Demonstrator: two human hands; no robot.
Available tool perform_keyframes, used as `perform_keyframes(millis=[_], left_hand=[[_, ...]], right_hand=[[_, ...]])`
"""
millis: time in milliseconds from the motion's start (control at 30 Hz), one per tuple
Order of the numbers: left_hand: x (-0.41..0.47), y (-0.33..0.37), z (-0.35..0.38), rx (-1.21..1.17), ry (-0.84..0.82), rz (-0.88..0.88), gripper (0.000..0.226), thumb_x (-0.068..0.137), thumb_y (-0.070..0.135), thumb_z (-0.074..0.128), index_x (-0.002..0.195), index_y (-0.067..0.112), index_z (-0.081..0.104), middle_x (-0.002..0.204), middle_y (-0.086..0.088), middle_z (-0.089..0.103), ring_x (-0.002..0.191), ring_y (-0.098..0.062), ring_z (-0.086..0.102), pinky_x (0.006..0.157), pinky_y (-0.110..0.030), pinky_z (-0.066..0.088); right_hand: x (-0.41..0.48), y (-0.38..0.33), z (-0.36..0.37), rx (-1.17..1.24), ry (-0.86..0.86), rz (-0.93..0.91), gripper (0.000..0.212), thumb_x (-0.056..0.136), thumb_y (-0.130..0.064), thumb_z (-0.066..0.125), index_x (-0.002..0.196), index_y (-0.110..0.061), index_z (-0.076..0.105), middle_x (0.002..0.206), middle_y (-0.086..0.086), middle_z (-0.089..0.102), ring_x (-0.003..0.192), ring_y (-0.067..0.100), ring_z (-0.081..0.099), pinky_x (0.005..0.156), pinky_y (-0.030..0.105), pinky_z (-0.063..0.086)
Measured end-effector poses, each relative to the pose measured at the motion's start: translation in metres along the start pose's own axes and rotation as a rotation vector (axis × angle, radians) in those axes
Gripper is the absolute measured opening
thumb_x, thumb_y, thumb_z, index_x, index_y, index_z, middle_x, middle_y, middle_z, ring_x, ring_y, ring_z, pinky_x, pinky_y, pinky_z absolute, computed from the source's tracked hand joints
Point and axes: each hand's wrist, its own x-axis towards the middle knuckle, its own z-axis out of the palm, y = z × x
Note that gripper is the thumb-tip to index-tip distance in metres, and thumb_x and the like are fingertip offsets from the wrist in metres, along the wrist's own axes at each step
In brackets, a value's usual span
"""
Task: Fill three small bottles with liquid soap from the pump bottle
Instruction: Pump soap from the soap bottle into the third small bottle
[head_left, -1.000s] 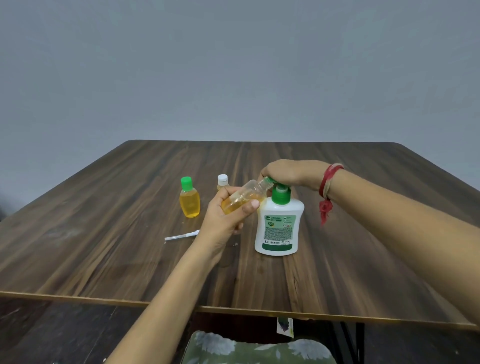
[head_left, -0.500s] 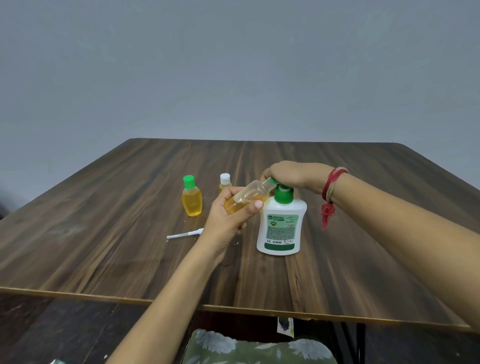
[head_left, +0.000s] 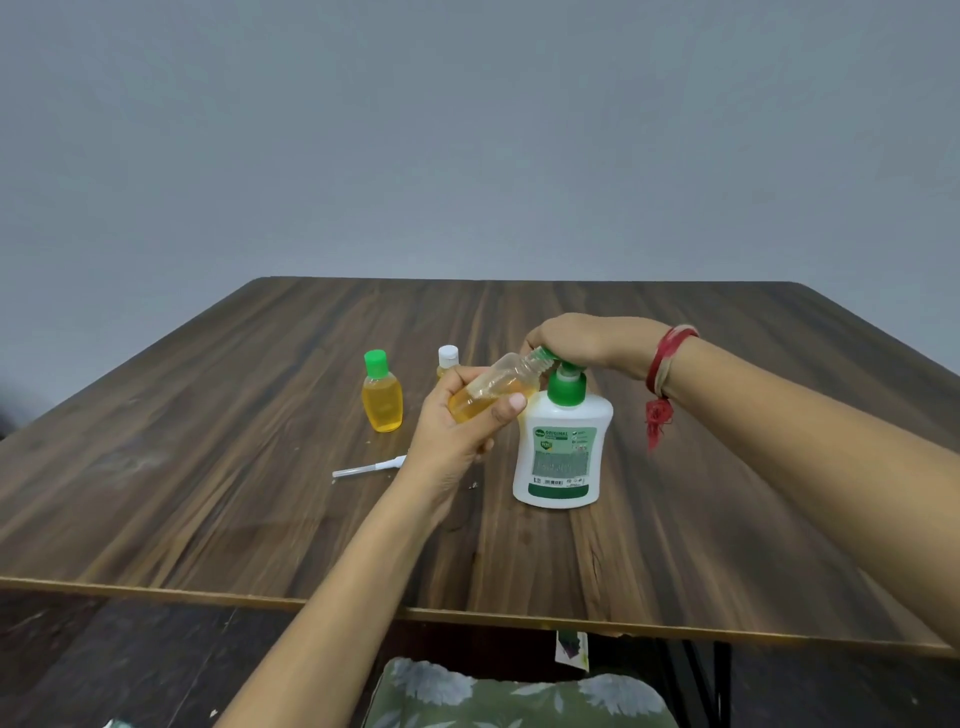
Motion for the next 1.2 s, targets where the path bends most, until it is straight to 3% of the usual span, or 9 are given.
perform_keyframes(millis=[100,200,300,400,733,867,1000,1200], left_hand=[[-0.0024,-0.0023,0.0001,-0.012,0.001,-0.005,0.050,0.053,0.042,0.078,0.094,0.022,0.058,0.064,0.015,0.058,0.049,0.001,0.044,0.042,-0.013,0.034],[-0.0020,-0.0003,0.0003,-0.024,0.002,-0.001,0.051,0.053,0.043,0.078,0.095,0.022,0.058,0.066,0.014,0.059,0.048,0.000,0.044,0.042,-0.013,0.034],[-0.0003,-0.0009,-0.0009,-0.019,-0.001,-0.001,0.049,0.053,0.042,0.078,0.093,0.022,0.058,0.068,0.014,0.059,0.050,0.001,0.045,0.043,-0.014,0.035],[-0.0024,-0.0051,0.0000,-0.035,-0.008,-0.009,0.051,0.054,0.040,0.078,0.097,0.021,0.058,0.067,0.015,0.059,0.051,0.001,0.047,0.044,-0.013,0.036],[-0.0039,-0.0048,0.0023,-0.056,-0.013,-0.009,0.054,0.054,0.040,0.078,0.100,0.019,0.057,0.068,0.015,0.060,0.052,0.001,0.049,0.045,-0.012,0.036],[-0.0005,-0.0008,0.0021,-0.050,-0.003,-0.007,0.050,0.054,0.041,0.078,0.095,0.021,0.058,0.069,0.013,0.060,0.051,0.000,0.048,0.044,-0.013,0.036],[-0.0020,-0.0035,0.0004,-0.046,0.000,-0.016,0.052,0.053,0.041,0.078,0.096,0.020,0.057,0.067,0.014,0.059,0.050,0.000,0.047,0.043,-0.012,0.035],[-0.0016,-0.0022,0.0046,-0.055,0.001,-0.014,0.053,0.054,0.042,0.078,0.097,0.020,0.057,0.071,0.010,0.059,0.051,0.000,0.049,0.044,-0.013,0.036]], right_hand=[[-0.0008,0.0016,0.0020,-0.030,0.011,-0.008,0.033,0.092,-0.004,0.031,0.105,0.003,0.060,0.092,0.017,0.051,0.081,0.024,0.044,0.059,0.027,0.036],[-0.0019,-0.0018,-0.0031,-0.010,-0.007,-0.003,0.038,0.093,-0.007,0.030,0.114,0.008,0.058,0.093,0.017,0.052,0.082,0.024,0.045,0.060,0.027,0.038],[-0.0018,-0.0023,-0.0020,-0.003,-0.010,-0.002,0.034,0.094,-0.007,0.030,0.107,0.001,0.060,0.093,0.016,0.052,0.082,0.023,0.046,0.060,0.026,0.038],[-0.0007,0.0019,0.0045,0.003,0.022,0.008,0.039,0.093,-0.007,0.032,0.117,0.011,0.057,0.094,0.017,0.052,0.082,0.024,0.046,0.059,0.026,0.037],[-0.0056,-0.0006,0.0026,0.003,0.029,0.010,0.039,0.093,-0.007,0.032,0.118,0.010,0.057,0.095,0.017,0.055,0.080,0.024,0.050,0.058,0.025,0.038],[-0.0043,-0.0062,-0.0042,0.066,0.003,0.045,0.038,0.094,-0.003,0.032,0.120,0.013,0.054,0.105,0.031,0.060,0.076,0.024,0.049,0.054,0.023,0.038],[0.0000,-0.0012,0.0021,0.006,0.022,0.022,0.039,0.094,-0.008,0.032,0.118,0.008,0.058,0.097,0.017,0.058,0.077,0.023,0.051,0.056,0.024,0.041],[-0.0070,-0.0051,-0.0025,0.022,0.026,0.001,0.039,0.094,-0.006,0.031,0.119,0.011,0.055,0.094,0.017,0.054,0.072,0.022,0.052,0.049,0.020,0.043]])
